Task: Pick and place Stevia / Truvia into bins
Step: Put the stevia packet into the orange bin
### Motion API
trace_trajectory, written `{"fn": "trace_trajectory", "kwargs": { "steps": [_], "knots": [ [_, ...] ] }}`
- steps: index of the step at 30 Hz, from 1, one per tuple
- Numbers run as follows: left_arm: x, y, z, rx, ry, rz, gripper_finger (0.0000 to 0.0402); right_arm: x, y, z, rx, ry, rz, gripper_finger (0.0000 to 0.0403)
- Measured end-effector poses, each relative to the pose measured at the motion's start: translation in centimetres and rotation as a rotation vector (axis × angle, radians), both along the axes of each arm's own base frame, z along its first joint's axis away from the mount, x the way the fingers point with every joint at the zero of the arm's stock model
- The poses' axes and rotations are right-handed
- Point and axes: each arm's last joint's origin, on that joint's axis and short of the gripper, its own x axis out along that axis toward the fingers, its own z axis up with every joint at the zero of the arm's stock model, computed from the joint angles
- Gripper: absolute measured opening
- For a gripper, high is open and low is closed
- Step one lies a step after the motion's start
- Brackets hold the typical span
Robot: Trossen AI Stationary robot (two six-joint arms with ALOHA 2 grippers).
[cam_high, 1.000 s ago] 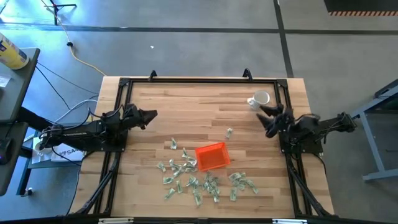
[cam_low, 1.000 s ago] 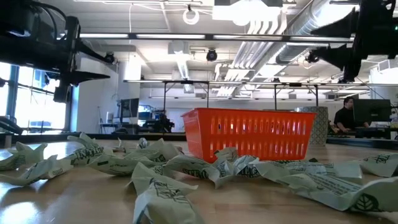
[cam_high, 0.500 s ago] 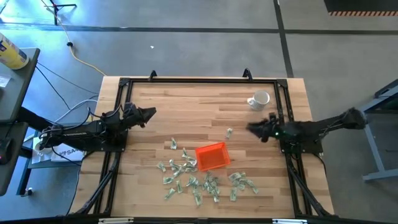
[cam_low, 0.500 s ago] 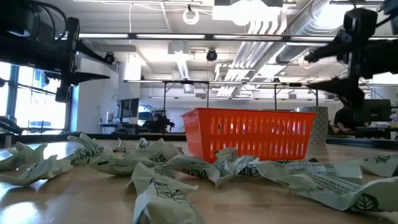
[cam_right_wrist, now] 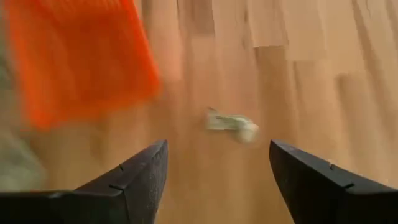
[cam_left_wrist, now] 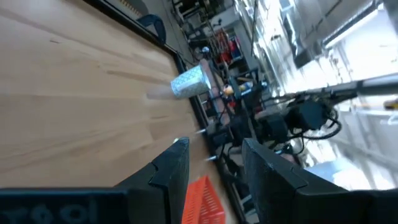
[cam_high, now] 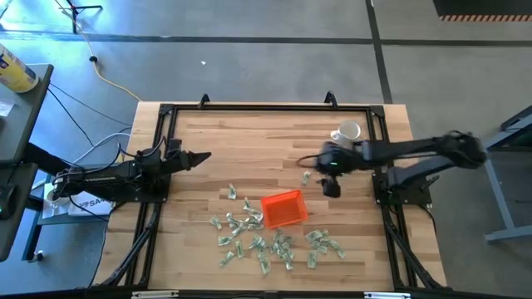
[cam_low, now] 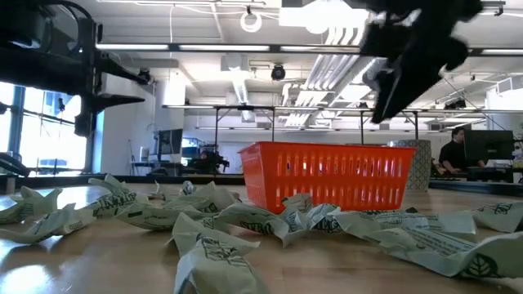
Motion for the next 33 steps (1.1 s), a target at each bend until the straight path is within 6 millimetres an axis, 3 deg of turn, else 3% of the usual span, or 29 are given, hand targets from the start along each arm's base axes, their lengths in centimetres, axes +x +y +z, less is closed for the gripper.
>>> {"fn": "trace_trajectory", "kwargs": {
  "steps": [2,6,11,17,20,25,30,33],
  "knots": [
    [0.0,0.0,0.0,0.017,0.007,-0.010,0.0182,1.9,-0.8,-0.6,-0.084,0.086,0.098,0.0268],
    [0.0,-0.1,0.0,0.040,0.019,-0.040,0.0182,4.6,-2.0,-3.2,-0.054,0.200,0.226,0.0268],
    [0.1,-0.2,-0.1,0.046,0.026,-0.064,0.0182,5.6,-2.2,-6.3,-0.063,0.322,0.357,0.0267],
    [0.1,-0.2,-0.1,0.045,0.027,-0.079,0.0182,6.8,-2.6,-7.4,-0.134,0.272,0.413,0.0256],
    [0.1,-0.2,-0.1,0.045,0.027,-0.079,0.0182,6.7,-3.0,-8.6,-0.100,0.331,0.413,0.0240],
    [0.1,-0.2,-0.1,0.045,0.028,-0.079,0.0182,6.5,-3.4,-9.6,-0.040,0.384,0.372,0.0168],
    [0.1,-0.2,-0.1,0.046,0.029,-0.079,0.0182,6.3,-3.6,-9.3,0.037,0.403,0.199,0.0034],
    [0.1,-0.2,-0.1,0.064,0.035,-0.080,0.0182,6.5,-3.7,-8.4,0.074,0.436,0.022,0.0015]
  ]
}}
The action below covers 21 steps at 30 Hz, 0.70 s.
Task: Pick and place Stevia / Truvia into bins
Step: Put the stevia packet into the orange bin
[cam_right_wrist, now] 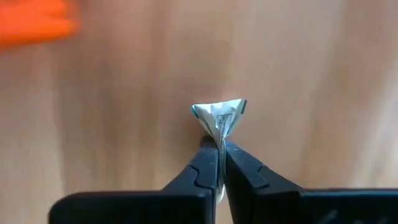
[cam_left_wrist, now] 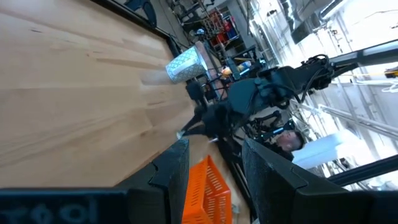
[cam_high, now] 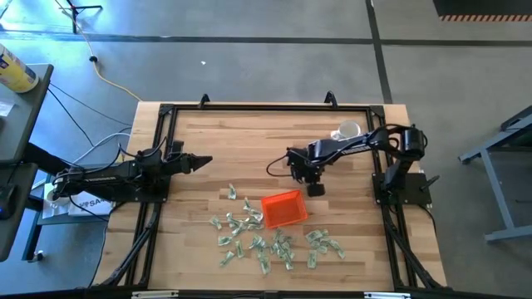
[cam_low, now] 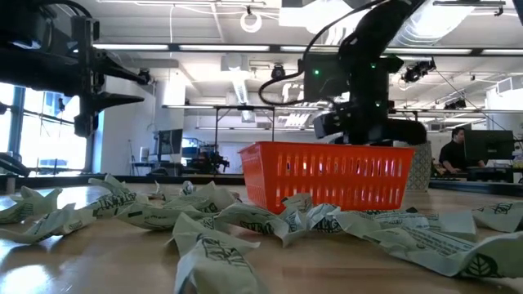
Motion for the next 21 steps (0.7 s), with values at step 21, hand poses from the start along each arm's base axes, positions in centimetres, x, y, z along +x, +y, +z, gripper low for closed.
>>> {"fn": "trace_trajectory", "kwargs": {
  "steps": [21],
  "knots": [
    [0.7,-0.6,-1.0,0.086,0.134,-0.238,0.0182,6.3,10.1,5.7,0.344,-0.200,-0.211,0.0124]
  ]
}}
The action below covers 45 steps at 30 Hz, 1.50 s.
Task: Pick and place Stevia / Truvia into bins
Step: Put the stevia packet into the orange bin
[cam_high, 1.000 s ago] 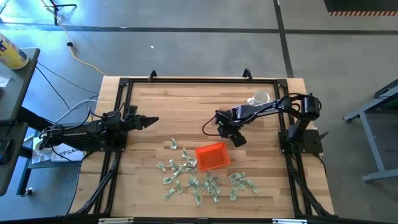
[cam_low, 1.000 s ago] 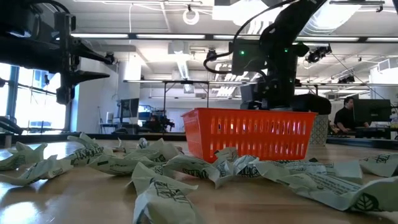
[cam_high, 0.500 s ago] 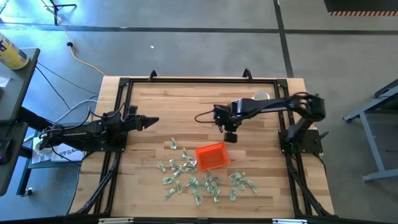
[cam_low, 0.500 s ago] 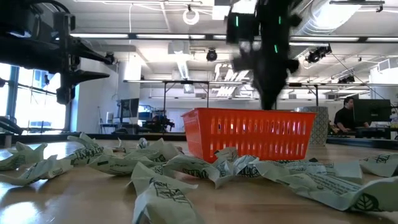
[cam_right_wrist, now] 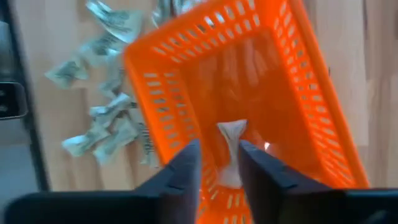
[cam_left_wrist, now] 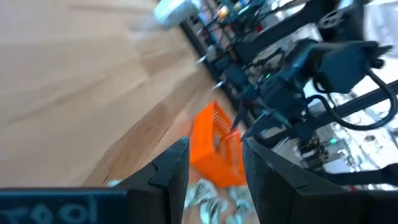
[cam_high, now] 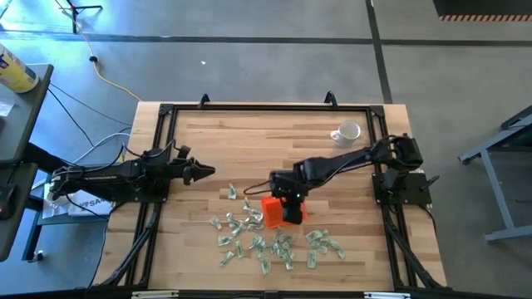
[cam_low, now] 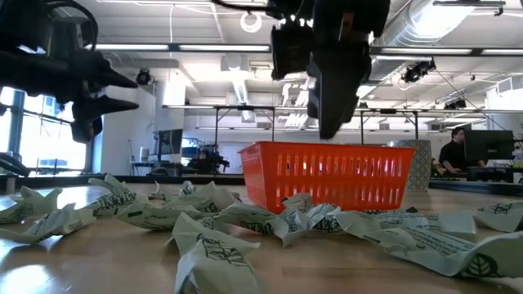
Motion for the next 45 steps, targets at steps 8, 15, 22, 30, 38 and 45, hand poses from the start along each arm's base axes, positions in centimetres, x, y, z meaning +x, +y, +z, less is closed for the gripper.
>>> {"fn": "trace_trajectory", "kwargs": {
  "steps": [8,15,22,30,38,45],
  "knots": [
    [0.5,-0.1,-1.0,-0.070,0.102,-0.037,0.0182,-3.5,3.5,0.9,-0.295,0.161,-0.053,0.0281],
    [0.6,-0.2,-1.0,-0.027,0.112,-0.084,0.0182,-8.0,10.4,-0.1,-0.282,0.278,-0.079,0.0303],
    [0.6,-0.2,-1.0,-0.025,0.112,-0.085,0.0182,-11.7,15.7,-1.9,-0.178,0.318,-0.268,0.0291],
    [0.6,-0.1,-1.1,-0.026,0.112,-0.084,0.0182,-14.8,17.5,-3.9,-0.184,0.344,-0.460,0.0274],
    [0.6,-0.1,-1.1,-0.035,0.113,-0.078,0.0182,-16.4,16.3,-7.6,-0.096,0.389,-0.530,0.0247],
    [0.6,-0.1,-1.1,-0.038,0.113,-0.073,0.0182,-16.1,15.2,-8.1,-0.091,0.453,-0.546,0.0116]
  ]
}}
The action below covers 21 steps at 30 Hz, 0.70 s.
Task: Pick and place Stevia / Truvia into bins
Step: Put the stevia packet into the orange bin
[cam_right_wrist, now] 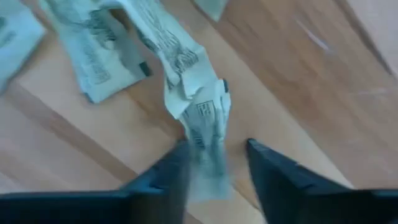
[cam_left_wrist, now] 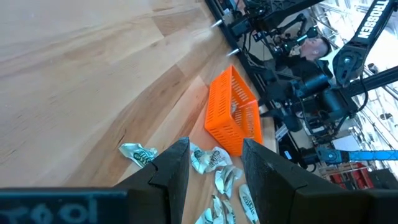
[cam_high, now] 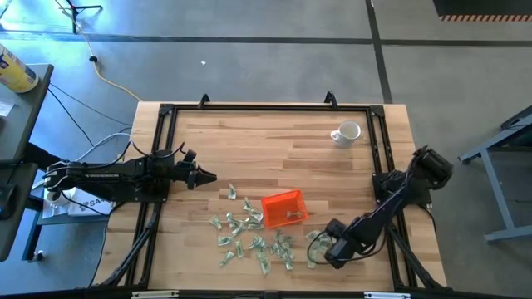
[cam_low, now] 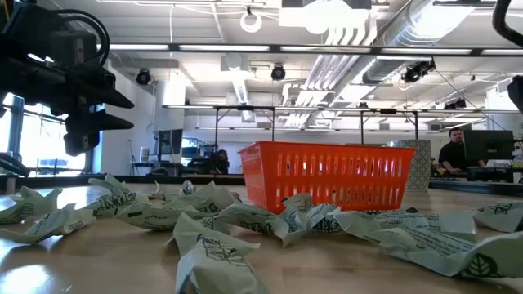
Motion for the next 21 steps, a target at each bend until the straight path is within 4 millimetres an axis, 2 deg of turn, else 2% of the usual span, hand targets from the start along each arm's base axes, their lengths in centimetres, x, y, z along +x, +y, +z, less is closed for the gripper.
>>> {"fn": "trace_trajectory", "kwargs": {
  "steps": [3,4,7,9,11,15,18,21],
  "knots": [
    [0.0,0.1,0.0,0.006,0.004,0.020,0.0182,0.8,-0.3,0.4,0.020,0.022,-0.023,0.0031],
    [0.0,0.1,-0.1,0.008,0.007,0.028,0.0182,1.1,-0.4,0.8,0.025,0.014,-0.025,0.0016],
    [0.0,0.1,-0.1,0.011,0.008,0.040,0.0182,2.2,-0.8,2.5,0.035,-0.069,-0.033,0.0019],
    [0.0,0.1,-0.1,0.011,0.009,0.040,0.0182,3.3,-1.5,4.8,0.040,-0.182,-0.069,0.0016],
    [0.0,0.1,-0.1,0.013,0.008,0.039,0.0182,3.8,-2.8,6.9,0.015,-0.277,-0.114,0.0006],
    [0.0,0.1,-0.1,0.014,0.008,0.038,0.0182,5.0,-6.6,9.3,-0.040,-0.407,-0.157,0.0011],
    [0.0,0.1,-0.1,0.048,0.009,0.036,0.0182,7.0,-9.4,10.0,-0.022,-0.492,-0.088,0.0007],
    [0.0,0.2,-0.1,0.064,0.010,0.047,0.0182,9.5,-11.9,9.4,0.018,-0.579,-0.010,0.0004]
  ]
}}
